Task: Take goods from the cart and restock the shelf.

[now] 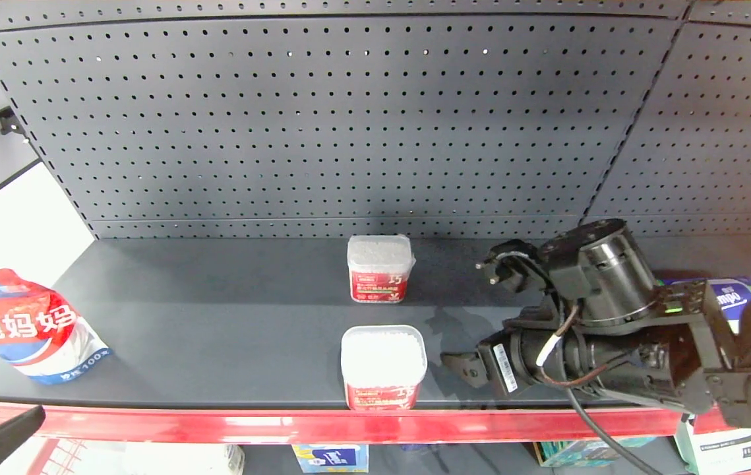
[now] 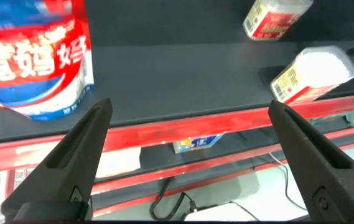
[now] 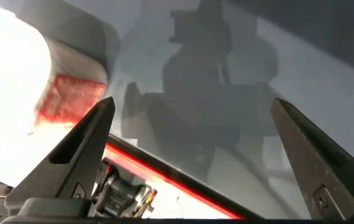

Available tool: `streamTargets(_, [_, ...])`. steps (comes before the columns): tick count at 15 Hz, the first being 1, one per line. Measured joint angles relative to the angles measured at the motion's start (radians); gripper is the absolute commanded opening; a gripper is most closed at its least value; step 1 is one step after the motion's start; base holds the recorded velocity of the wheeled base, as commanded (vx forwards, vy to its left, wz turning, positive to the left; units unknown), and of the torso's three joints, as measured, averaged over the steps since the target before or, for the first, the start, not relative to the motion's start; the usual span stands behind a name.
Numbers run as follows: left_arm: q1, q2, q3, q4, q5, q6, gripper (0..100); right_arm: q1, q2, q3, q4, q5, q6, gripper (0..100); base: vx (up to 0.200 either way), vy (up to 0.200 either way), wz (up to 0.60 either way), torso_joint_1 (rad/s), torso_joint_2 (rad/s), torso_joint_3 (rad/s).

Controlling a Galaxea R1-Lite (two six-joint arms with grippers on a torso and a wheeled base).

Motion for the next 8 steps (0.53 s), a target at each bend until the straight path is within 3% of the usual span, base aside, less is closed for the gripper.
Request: streamTargets(8, [-0.015, -0.022, 0.030, 0.007, -0.011, 0.008, 100, -0.300, -0.431, 0.192, -0.043, -0.063, -0.228, 100, 0.000, 0.000, 0.00, 0.000, 0.00, 0.000])
